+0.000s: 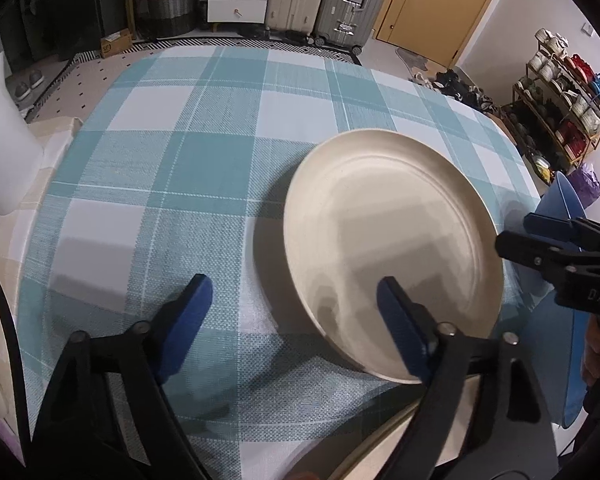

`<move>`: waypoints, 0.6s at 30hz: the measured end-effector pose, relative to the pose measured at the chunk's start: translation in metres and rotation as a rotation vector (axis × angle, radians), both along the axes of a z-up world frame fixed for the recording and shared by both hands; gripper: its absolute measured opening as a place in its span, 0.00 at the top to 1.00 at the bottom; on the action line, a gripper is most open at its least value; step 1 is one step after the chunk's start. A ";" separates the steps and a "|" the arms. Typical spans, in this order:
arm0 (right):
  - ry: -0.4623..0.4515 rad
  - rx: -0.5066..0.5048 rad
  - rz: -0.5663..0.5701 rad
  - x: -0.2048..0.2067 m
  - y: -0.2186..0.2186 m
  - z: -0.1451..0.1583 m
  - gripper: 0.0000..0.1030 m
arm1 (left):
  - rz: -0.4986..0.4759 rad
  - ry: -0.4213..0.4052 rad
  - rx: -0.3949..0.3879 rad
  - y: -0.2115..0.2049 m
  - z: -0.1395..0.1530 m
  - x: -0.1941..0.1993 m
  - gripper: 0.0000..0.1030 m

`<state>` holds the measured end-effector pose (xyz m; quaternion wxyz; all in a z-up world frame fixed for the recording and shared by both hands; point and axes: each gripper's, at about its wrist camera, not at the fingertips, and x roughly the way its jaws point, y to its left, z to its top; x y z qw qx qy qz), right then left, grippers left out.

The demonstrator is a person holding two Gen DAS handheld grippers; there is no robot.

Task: Organize plates and bowls
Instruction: 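Close the left gripper on the cream plate rim while the right gripper grips a plate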

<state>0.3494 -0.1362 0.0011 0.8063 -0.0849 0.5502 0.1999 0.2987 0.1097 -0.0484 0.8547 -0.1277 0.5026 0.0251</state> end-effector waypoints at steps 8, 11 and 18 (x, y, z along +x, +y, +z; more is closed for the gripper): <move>0.043 -0.016 0.017 0.007 0.005 -0.016 0.45 | -0.037 0.006 0.003 -0.010 -0.006 0.003 0.47; 0.050 -0.019 0.019 0.008 0.005 -0.020 0.53 | -0.053 0.013 0.007 -0.016 -0.009 0.005 0.58; 0.038 -0.046 0.030 0.005 0.007 -0.025 0.71 | -0.062 0.016 0.036 -0.021 -0.014 0.005 0.78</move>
